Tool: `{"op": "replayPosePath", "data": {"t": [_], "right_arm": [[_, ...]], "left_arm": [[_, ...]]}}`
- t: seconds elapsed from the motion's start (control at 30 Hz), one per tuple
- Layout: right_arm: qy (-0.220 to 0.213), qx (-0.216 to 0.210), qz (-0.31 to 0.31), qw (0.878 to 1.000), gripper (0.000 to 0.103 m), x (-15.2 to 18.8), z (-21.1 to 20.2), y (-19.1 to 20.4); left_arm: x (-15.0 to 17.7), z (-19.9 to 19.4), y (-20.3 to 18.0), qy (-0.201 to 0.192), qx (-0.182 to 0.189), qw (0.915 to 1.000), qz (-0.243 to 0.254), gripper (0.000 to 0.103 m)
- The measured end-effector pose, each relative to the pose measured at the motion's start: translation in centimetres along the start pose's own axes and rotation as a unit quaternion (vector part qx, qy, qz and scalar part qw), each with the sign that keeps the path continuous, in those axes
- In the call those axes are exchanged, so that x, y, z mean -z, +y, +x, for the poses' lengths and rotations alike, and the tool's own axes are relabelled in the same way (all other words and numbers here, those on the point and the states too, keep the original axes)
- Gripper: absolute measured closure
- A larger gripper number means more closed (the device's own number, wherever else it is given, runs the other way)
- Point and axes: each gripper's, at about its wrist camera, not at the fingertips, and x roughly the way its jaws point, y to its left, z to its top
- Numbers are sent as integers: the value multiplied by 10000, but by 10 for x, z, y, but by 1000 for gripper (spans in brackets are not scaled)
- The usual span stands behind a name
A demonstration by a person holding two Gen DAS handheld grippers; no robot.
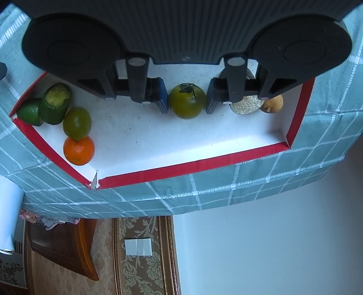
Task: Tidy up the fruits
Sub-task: 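Carry the dark tomato into the red tray and open the left gripper, then move the right tool to the mandarin beside the tray and grasp it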
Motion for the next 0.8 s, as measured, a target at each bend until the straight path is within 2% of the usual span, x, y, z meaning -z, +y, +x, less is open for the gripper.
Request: {"op": "replayPosePath", "data": {"t": [0.23,0.3,0.5,0.63,0.8], "right_arm": [[-2,-11,17,10000,27,0,0,-1],[-4,-8,20,10000,27,0,0,-1],[0,-12,18,10000,27,0,0,-1],[29,-39,-11,10000,22,0,1,0],[22,-18,-15,10000,22,0,0,0]], "left_arm": [[2,-20,-8,-167,-62,9997,166,63],[3,-30,-9,-272,-48,9994,195,53],[10,-64,-11,-534,-118,9979,335,39],[17,-80,-8,-518,-140,9983,233,39],[25,-98,0,-497,-185,9986,25,31]]}}
